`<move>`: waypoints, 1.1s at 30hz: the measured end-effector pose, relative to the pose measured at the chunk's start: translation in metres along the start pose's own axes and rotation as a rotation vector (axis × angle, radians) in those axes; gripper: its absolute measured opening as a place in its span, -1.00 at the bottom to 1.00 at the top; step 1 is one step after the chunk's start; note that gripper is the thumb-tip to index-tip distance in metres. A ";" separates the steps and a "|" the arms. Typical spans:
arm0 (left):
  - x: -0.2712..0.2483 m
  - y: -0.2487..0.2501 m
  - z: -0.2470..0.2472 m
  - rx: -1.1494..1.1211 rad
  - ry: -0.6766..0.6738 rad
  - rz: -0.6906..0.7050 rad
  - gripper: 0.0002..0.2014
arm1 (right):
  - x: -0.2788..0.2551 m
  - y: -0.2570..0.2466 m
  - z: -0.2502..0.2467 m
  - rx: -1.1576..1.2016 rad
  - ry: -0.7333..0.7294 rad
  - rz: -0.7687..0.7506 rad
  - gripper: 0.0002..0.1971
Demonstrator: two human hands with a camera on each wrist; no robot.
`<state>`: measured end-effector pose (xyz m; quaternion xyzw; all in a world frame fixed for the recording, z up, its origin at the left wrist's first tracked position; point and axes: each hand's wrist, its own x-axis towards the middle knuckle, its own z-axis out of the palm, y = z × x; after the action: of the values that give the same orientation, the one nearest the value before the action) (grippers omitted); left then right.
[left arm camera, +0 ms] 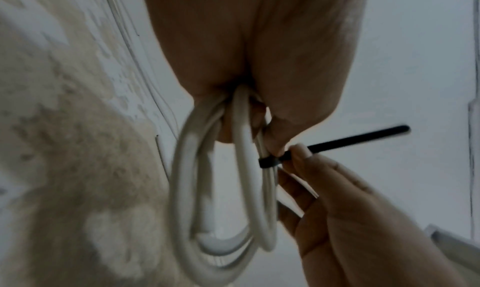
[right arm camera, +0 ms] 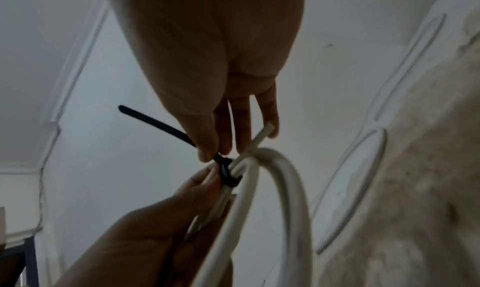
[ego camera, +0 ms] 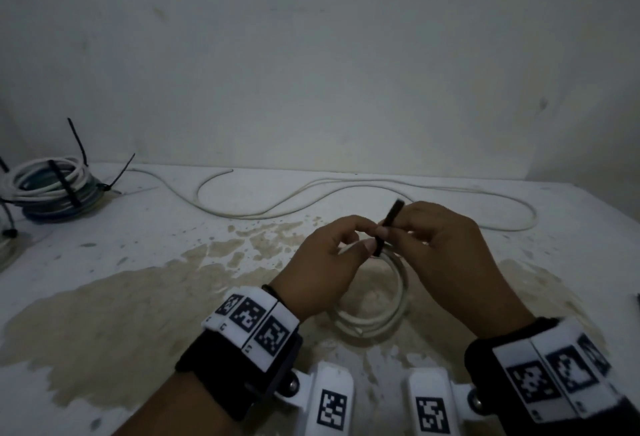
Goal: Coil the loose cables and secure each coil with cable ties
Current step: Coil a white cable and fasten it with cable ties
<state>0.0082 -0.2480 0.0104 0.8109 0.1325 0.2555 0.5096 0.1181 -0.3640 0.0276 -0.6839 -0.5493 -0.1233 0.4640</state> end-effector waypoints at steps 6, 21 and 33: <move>-0.021 0.009 -0.029 -0.145 -0.013 -0.118 -0.86 | 0.003 -0.019 0.007 0.143 -0.307 0.175 -0.75; -0.110 -0.012 -0.165 -0.437 0.407 -0.260 -0.67 | 0.050 -0.118 0.121 0.543 -0.379 0.370 -0.88; -0.176 -0.028 -0.318 -0.432 1.035 -0.068 -0.79 | 0.120 -0.215 0.248 0.835 -0.330 0.362 -0.93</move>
<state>-0.3123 -0.0778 0.0477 0.4523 0.3362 0.6248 0.5404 -0.1089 -0.1040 0.0830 -0.5343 -0.4903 0.3005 0.6195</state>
